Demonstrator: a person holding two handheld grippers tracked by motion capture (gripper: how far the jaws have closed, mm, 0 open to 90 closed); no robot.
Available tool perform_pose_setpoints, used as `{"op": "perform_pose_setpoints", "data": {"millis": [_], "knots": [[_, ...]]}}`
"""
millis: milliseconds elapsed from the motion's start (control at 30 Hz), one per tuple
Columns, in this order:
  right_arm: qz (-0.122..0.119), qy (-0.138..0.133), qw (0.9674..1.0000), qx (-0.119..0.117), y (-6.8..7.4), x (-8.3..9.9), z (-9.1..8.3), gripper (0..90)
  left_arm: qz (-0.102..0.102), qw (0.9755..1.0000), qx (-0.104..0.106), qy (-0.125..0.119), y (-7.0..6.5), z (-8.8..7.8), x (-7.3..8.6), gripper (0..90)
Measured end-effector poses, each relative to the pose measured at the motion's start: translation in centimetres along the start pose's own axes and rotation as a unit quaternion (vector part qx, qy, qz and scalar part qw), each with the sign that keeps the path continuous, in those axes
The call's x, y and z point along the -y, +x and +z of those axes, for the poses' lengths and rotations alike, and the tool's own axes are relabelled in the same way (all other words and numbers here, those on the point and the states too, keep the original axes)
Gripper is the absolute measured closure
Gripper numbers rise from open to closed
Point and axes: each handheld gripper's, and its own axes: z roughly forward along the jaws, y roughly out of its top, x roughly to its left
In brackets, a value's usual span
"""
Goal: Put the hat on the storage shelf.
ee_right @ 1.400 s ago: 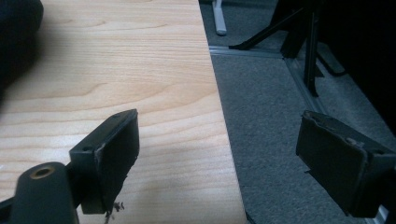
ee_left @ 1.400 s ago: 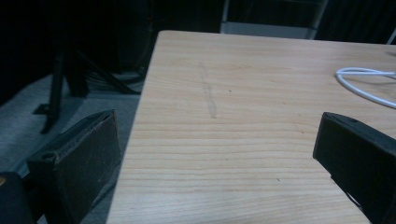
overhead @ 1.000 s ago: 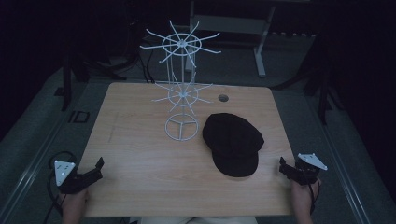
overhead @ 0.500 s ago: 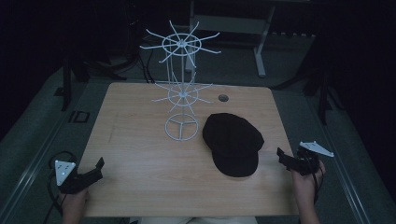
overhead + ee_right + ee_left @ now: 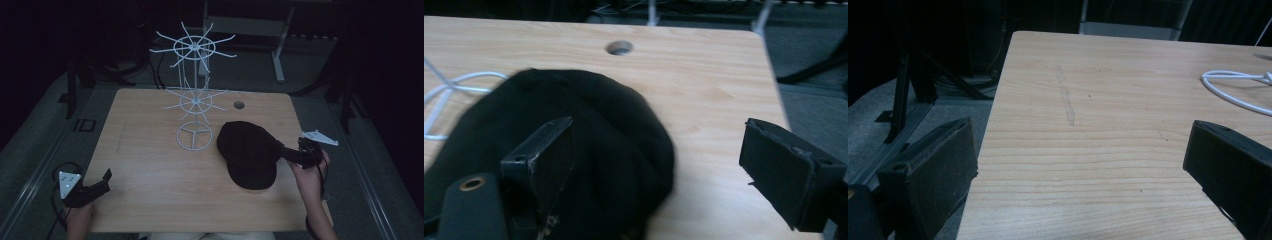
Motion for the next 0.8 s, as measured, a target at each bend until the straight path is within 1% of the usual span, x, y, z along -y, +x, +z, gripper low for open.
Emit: {"op": "perform_pose_setpoints", "data": {"millis": [100,133,167,267,467,533,600,700,733,767,800], "knots": [[-0.003,0.003,0.9998,-0.018,1.0,-0.9,0.7,17.2,0.000,1.0000,0.000,0.000,0.0,0.0,0.0,1.4],[-0.003,0.006,0.9995,-0.032,1.3,-1.2,1.0,18.8,0.000,1.0000,0.002,0.000,0.0,0.0,0.0,1.5],[0.002,0.008,0.9988,-0.048,1.5,-1.5,1.4,21.7,0.000,1.0000,0.005,0.002,0.0,0.0,0.0,1.4],[0.006,0.020,0.9979,-0.061,2.3,-2.2,2.7,21.2,0.003,1.0000,0.006,0.003,-0.1,0.0,0.0,1.4],[0.008,0.051,0.9963,-0.068,3.9,-2.8,5.6,20.0,0.001,1.0000,0.007,0.002,0.1,0.0,0.0,1.5],[0.010,0.061,0.9954,-0.074,4.4,-2.9,6.5,17.6,0.002,1.0000,0.007,0.002,0.0,0.0,0.0,1.4],[0.008,0.070,0.9949,-0.072,5.0,-3.1,7.3,16.9,0.003,1.0000,0.008,0.002,0.0,0.0,0.0,1.4],[-0.004,0.079,0.9948,-0.064,5.8,-3.4,8.4,15.8,0.002,1.0000,0.008,0.003,0.0,0.0,0.0,1.5],[-0.006,0.083,0.9944,-0.065,5.9,-3.5,8.8,15.8,0.002,1.0000,0.009,0.003,0.0,0.0,0.0,1.5],[-0.008,0.087,0.9942,-0.062,6.1,-3.6,9.2,16.7,0.002,1.0000,0.009,0.003,0.0,0.0,0.0,1.5],[-0.018,0.099,0.9929,-0.063,6.3,-3.6,9.7,19.8,0.002,0.9999,0.009,0.003,0.0,0.0,0.0,1.5]]}}
